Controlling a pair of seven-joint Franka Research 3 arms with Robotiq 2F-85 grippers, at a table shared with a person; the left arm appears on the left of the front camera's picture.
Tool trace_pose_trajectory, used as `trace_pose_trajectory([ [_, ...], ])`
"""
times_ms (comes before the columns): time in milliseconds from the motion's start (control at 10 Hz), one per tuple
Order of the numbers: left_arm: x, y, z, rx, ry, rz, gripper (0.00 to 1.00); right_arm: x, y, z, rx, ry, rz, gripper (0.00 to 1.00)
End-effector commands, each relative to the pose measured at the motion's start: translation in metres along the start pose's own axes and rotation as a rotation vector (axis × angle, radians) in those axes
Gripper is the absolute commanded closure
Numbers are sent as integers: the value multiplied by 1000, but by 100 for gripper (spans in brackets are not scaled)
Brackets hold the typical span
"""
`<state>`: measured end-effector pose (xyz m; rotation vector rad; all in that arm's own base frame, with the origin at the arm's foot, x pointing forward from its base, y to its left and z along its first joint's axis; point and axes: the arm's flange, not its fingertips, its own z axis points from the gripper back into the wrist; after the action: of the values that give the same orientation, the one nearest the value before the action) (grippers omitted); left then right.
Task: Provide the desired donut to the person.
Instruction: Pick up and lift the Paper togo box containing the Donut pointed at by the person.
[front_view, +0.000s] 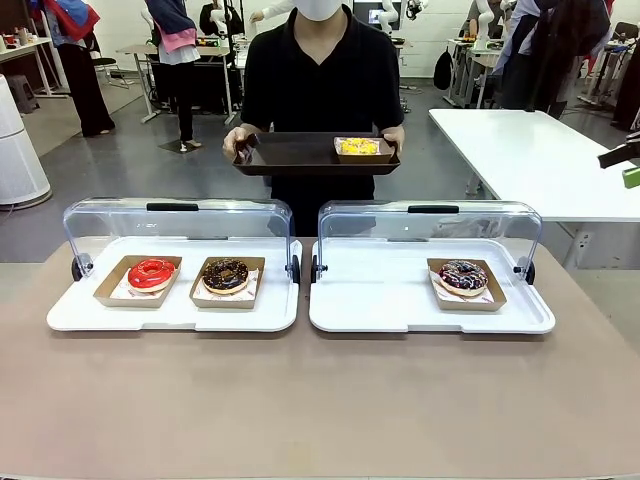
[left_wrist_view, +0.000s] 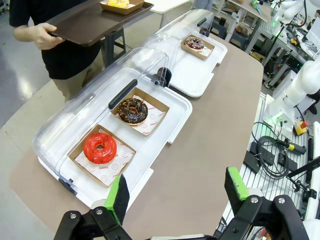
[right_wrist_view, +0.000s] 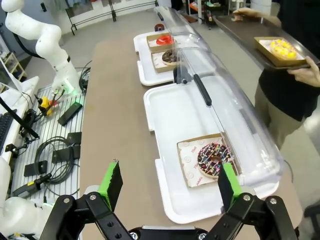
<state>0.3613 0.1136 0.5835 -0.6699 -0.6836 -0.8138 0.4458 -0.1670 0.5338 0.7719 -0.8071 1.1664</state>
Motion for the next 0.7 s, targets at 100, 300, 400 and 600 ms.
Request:
trace_pose_trajectory([
  [100,-1,-1,1,-5,4,-9,0,-2,0,0,-8,1,-10,0],
  [300,-1,-1,1,-5,4,-9,0,-2,0,0,-8,1,-10,0],
  [400,-1,-1,1,-5,4,-9,0,-2,0,0,-8,1,-10,0],
  [600,-1,-1,1,-5,4,-9,0,-2,0,0,-8,1,-10,0],
])
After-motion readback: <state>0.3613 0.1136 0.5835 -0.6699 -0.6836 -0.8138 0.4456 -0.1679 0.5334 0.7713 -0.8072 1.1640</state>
